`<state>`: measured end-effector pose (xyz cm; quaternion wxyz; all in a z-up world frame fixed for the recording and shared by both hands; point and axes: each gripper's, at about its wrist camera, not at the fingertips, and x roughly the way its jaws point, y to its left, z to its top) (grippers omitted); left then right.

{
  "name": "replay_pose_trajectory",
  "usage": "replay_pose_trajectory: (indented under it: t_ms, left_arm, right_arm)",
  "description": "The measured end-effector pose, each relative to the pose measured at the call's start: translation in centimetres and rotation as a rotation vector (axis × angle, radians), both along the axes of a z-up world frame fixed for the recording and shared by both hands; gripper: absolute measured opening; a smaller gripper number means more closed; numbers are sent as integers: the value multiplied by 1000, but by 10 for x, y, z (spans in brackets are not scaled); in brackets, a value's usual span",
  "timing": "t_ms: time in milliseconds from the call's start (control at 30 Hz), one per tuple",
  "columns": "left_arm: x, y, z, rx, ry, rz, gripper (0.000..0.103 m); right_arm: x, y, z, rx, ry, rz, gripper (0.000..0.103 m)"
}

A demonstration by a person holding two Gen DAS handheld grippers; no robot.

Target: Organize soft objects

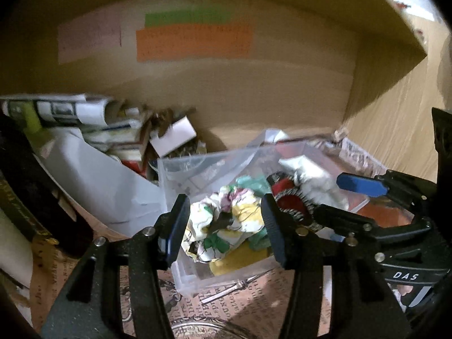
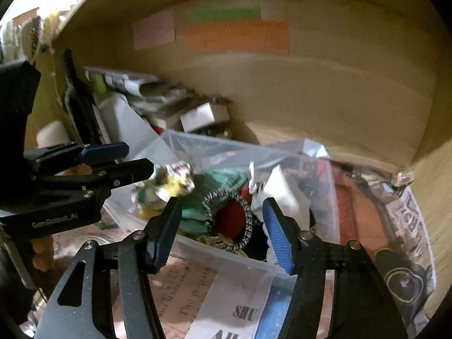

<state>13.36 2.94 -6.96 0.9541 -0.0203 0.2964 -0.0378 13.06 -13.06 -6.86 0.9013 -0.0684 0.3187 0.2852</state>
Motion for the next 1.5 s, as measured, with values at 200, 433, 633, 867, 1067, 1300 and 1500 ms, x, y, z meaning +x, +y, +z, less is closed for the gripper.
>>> replay_pose_trajectory:
  t_ms: [200,433,633,867,1067,1300,1500]
  left_arm:
    - [-29,-4,32,-8,-124,10,52]
    - [-62,-8,61,-20,-246,19,63]
    - [-83,-11,75,-17,-316,34,81]
    - [-103,-15,84,-10,-362,50,98]
    - [-106,-18,84,-10,-365,52,102]
    - [-107,-21,83,-9,-364,54,102]
    - [-107,-21,84,-9,-363,54,103]
  right_arm:
    - [-23,-15,39,70,-109,-10,56]
    - [-45,-33,73,145,-222,-34,65]
    - [-59,-40,85,182,-277,-51,82]
    - [-69,-43,89,196,-299,-60,90]
    - [-77,-50,91,211,-318,-74,102]
    - [-79,-49,91,212,-318,-72,102]
    - [-82,-49,92,217,-320,-71,103]
